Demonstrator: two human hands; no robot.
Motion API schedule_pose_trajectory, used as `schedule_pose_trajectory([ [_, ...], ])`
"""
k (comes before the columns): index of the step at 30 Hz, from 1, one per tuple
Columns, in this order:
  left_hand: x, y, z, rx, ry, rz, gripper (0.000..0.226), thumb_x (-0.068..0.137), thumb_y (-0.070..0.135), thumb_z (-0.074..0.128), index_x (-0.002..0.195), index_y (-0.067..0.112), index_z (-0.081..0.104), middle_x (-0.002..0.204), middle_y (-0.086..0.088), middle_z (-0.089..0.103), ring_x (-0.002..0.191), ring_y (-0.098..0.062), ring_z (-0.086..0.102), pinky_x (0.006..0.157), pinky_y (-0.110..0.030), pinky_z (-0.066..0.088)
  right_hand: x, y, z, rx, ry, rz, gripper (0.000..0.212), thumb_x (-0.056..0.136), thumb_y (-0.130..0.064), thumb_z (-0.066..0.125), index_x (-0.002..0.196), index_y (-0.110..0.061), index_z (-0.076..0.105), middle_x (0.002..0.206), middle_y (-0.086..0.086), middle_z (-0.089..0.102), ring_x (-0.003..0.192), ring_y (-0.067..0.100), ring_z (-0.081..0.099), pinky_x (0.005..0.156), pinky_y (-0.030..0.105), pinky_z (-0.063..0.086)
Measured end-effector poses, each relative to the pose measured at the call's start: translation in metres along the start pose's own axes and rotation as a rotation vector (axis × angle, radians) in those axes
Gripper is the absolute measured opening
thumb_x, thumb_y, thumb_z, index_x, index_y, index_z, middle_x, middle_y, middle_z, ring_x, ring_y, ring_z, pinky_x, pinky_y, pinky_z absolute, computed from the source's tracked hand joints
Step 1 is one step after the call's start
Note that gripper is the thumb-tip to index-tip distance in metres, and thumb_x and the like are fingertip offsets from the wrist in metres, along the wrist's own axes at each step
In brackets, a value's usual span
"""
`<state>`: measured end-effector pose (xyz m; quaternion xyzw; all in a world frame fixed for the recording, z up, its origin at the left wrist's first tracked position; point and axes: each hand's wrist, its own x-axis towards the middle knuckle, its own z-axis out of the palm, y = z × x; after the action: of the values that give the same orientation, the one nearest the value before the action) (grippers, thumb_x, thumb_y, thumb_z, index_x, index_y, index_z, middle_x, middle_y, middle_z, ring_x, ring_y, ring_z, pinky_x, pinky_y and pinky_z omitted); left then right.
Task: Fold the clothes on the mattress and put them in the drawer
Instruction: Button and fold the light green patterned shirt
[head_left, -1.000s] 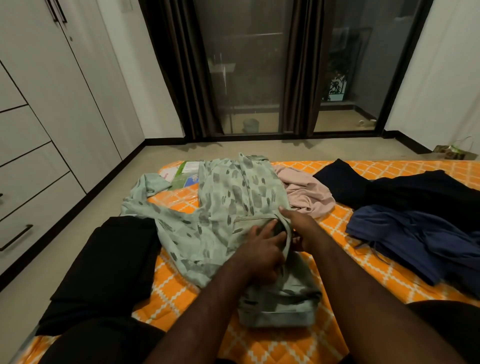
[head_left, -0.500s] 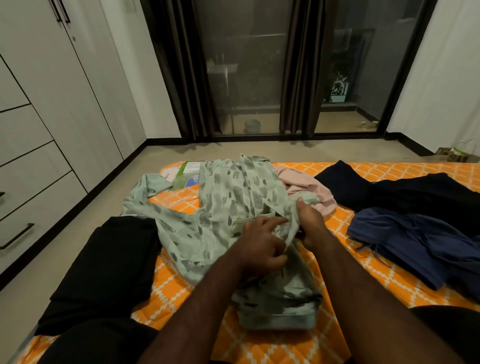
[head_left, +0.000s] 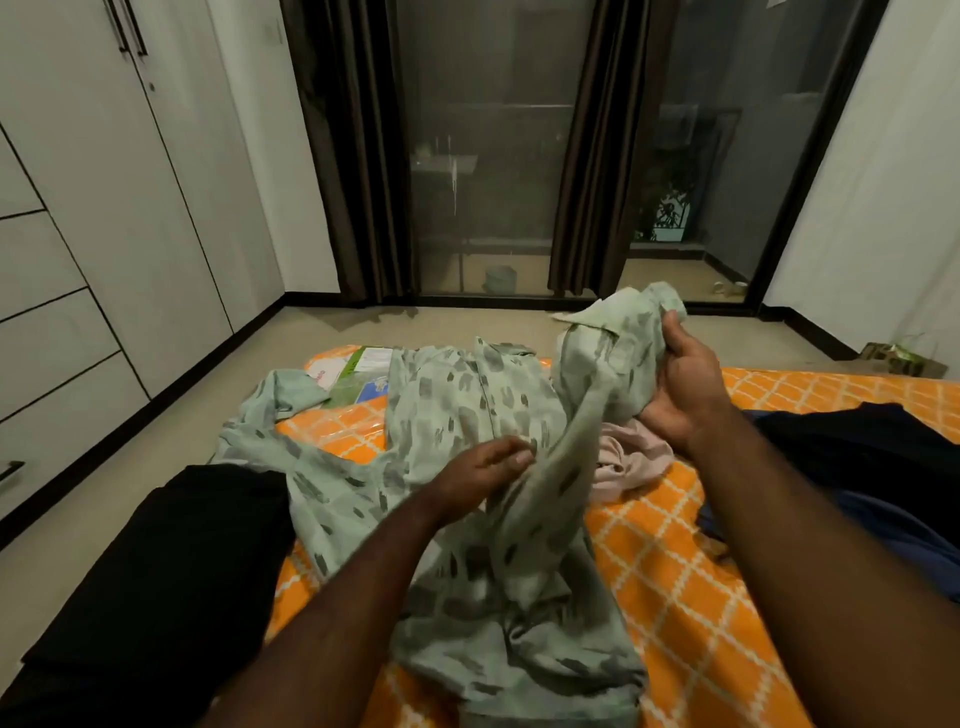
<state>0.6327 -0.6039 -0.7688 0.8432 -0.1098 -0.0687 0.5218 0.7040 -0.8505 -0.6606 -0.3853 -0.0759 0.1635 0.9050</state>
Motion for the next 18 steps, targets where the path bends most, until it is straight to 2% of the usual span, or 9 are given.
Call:
schedule_pose_trajectory([
  [3,0.007,-0.005,0.007,0.057,-0.043,0.039,0.051,0.094,0.059,0.051,0.136,0.030,0.059,0.126,0.011,0.064,0.111,-0.001,0.061,0.090,-0.024,0.050,0.029,-0.021,0.006,-0.086,-0.010,0.056,0.063,0.107,-0.055,0.034,0.149,-0.011,0.052,0.150,0.016,0.053,0.137,0.035,0.053,0.118,0.053,0.037],
  [6,0.016,-0.016,0.014,0.084,0.002,0.027,0.059,0.092,0.066,0.050,0.139,0.030,0.055,0.126,0.010,0.063,0.107,0.000,0.060,0.089,-0.020,0.050,0.063,-0.031,0.016,-0.170,-0.050,0.096,0.061,0.108,-0.052,0.033,0.147,-0.010,0.053,0.145,0.015,0.058,0.134,0.031,0.056,0.109,0.048,0.048],
  [7,0.017,-0.021,0.017,0.076,0.043,0.016,0.056,0.092,0.067,0.048,0.132,0.031,0.059,0.119,0.012,0.065,0.101,0.001,0.062,0.086,-0.021,0.052,0.074,-0.031,0.018,-0.202,-0.047,0.107,0.060,0.108,-0.052,0.033,0.146,-0.010,0.054,0.143,0.014,0.060,0.132,0.030,0.059,0.105,0.047,0.051],
  [9,0.021,-0.034,0.021,-0.007,0.176,-0.024,0.045,0.091,0.069,0.046,0.105,0.032,0.067,0.097,0.009,0.069,0.085,-0.005,0.065,0.079,-0.031,0.056,0.099,-0.029,0.019,-0.240,-0.049,0.129,0.060,0.108,-0.053,0.034,0.144,-0.011,0.056,0.141,0.013,0.062,0.127,0.028,0.063,0.099,0.044,0.056],
  [10,0.024,-0.042,0.021,-0.051,0.249,-0.049,0.042,0.091,0.066,0.047,0.094,0.029,0.068,0.087,0.006,0.069,0.078,-0.010,0.065,0.077,-0.038,0.055,0.111,-0.027,0.020,-0.260,-0.042,0.147,0.060,0.107,-0.053,0.034,0.144,-0.012,0.057,0.139,0.012,0.063,0.125,0.027,0.064,0.097,0.043,0.057],
  [12,0.026,-0.055,0.020,-0.111,0.314,-0.082,0.032,0.093,0.049,0.055,0.086,0.022,0.069,0.074,0.004,0.067,0.067,-0.011,0.061,0.069,-0.038,0.052,0.136,-0.022,0.020,-0.293,-0.004,0.158,0.059,0.106,-0.054,0.035,0.143,-0.014,0.058,0.134,0.011,0.067,0.120,0.026,0.067,0.093,0.041,0.059],
  [14,0.027,-0.061,0.016,-0.171,0.276,-0.104,0.019,0.098,0.028,0.062,0.090,0.015,0.073,0.067,0.010,0.065,0.060,-0.003,0.058,0.062,-0.026,0.047,0.161,-0.017,0.020,-0.335,0.013,0.153,0.057,0.105,-0.054,0.038,0.137,-0.014,0.063,0.125,0.010,0.072,0.114,0.025,0.069,0.088,0.039,0.061],
  [16,0.030,-0.065,0.012,-0.206,0.201,-0.116,0.012,0.098,0.018,0.065,0.096,0.010,0.074,0.068,0.013,0.066,0.057,0.002,0.057,0.057,-0.015,0.043,0.181,-0.006,0.017,-0.437,0.018,0.213,0.054,0.105,-0.054,0.041,0.128,-0.013,0.068,0.116,0.010,0.074,0.106,0.025,0.071,0.081,0.037,0.062],
  [18,0.035,-0.071,0.012,-0.261,0.138,-0.137,0.014,0.095,0.013,0.069,0.102,0.002,0.072,0.075,0.005,0.069,0.059,0.000,0.061,0.057,-0.014,0.046,0.194,0.016,-0.001,-0.657,0.113,0.321,0.047,0.107,-0.046,0.042,0.119,-0.009,0.068,0.101,0.011,0.076,0.088,0.025,0.075,0.068,0.033,0.061],
])
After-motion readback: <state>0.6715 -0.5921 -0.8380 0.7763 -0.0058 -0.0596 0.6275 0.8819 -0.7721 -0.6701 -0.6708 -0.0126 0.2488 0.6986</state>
